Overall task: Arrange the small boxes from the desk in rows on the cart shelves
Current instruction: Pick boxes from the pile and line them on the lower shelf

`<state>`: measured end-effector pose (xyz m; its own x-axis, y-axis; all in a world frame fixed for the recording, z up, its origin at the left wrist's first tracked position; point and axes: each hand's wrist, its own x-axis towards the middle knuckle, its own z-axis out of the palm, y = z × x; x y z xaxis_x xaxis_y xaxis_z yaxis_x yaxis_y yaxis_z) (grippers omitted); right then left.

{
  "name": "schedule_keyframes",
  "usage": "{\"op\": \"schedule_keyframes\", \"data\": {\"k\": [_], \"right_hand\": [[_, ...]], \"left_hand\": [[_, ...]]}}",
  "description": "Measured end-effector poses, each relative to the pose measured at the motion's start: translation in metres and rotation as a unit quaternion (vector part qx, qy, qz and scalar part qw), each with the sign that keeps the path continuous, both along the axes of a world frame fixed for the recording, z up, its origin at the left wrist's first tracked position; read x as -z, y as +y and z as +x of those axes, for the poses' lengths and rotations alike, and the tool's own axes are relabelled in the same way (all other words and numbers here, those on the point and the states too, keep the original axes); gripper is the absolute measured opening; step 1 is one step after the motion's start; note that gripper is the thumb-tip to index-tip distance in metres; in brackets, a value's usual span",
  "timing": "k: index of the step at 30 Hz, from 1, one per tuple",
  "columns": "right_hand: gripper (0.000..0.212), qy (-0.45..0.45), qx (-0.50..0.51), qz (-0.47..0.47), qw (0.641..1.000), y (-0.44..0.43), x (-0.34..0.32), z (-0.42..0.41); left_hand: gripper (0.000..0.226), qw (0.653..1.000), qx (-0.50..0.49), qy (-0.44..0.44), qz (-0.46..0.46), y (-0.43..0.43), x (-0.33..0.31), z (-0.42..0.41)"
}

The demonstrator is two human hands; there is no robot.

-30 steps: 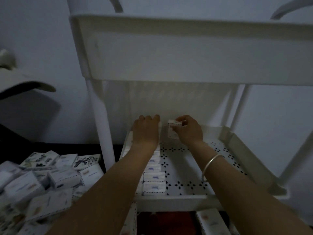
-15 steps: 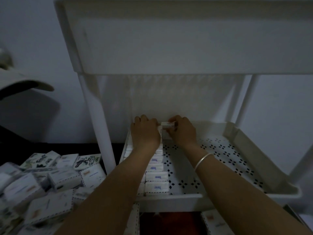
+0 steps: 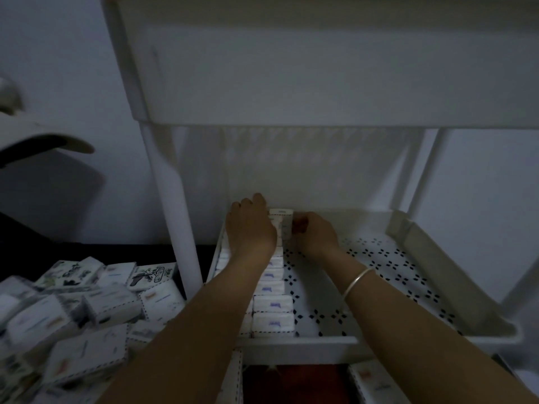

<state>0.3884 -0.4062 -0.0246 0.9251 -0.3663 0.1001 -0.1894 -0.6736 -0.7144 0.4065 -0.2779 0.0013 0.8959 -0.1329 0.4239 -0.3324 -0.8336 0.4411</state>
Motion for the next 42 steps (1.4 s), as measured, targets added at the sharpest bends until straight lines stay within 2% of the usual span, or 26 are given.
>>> {"op": "schedule_keyframes", "data": {"k": [4,6,10,13,16,19,21,25,27,29,32,35,37,39,42], "right_hand": [[0.041,0.043,-0.107,-0.001,0.993,0.007,-0.006,-0.006],[0.049,0.063,-0.117,-0.008,0.991,0.006,-0.009,-0.012],[0.056,0.085,-0.097,-0.051,0.99,0.001,-0.026,-0.029],[0.045,0.047,-0.093,-0.057,0.993,-0.001,-0.047,-0.058],[0.04,0.01,-0.108,-0.091,0.99,-0.005,-0.06,-0.105],[0.034,-0.014,-0.111,-0.116,0.987,-0.014,-0.064,-0.159],[0.029,-0.032,-0.093,-0.132,0.986,-0.021,-0.065,-0.193],[0.027,-0.045,-0.03,-0.091,0.994,-0.03,-0.064,-0.253],[0.025,-0.042,0.002,-0.093,0.995,-0.032,-0.059,-0.277],[0.025,-0.046,0.043,-0.134,0.989,-0.035,-0.049,-0.295],[0.022,-0.02,0.083,-0.197,0.977,-0.042,-0.035,-0.308],[0.021,0.026,0.085,-0.211,0.973,-0.047,-0.022,-0.31],[0.019,0.032,0.081,-0.224,0.971,-0.049,-0.014,-0.307],[0.018,0.039,0.083,-0.232,0.968,-0.05,-0.009,-0.303],[0.031,0.099,0.083,-0.236,0.963,-0.051,-0.005,-0.296]], "left_hand": [[0.047,0.987,-0.021,-0.003,-0.161,-0.001,-0.008,-0.005],[0.043,0.983,-0.023,-0.025,-0.178,0.0,-0.012,-0.008],[0.042,0.996,0.018,0.004,-0.084,0.0,-0.027,-0.02],[0.038,0.996,0.08,0.029,-0.021,-0.003,-0.042,-0.042],[0.025,0.991,0.129,0.006,-0.022,-0.002,-0.051,-0.085],[0.016,0.982,0.181,0.022,-0.047,-0.002,-0.056,-0.141],[0.02,0.966,0.254,0.054,-0.017,0.0,-0.057,-0.176],[0.026,0.9,0.402,0.059,0.158,0.006,-0.031,-0.216],[0.032,0.882,0.405,0.052,0.235,0.01,-0.012,-0.22],[0.032,0.867,0.4,0.056,0.292,0.018,-0.002,-0.22],[0.031,0.852,0.418,0.065,0.309,0.034,0.002,-0.22],[0.032,0.838,0.442,0.085,0.307,0.052,-0.006,-0.224],[0.031,0.844,0.445,0.117,0.275,0.062,-0.012,-0.224],[0.026,0.868,0.426,0.116,0.225,0.066,-0.015,-0.222],[0.028,0.903,0.37,0.102,0.195,0.063,-0.014,-0.217]]}}
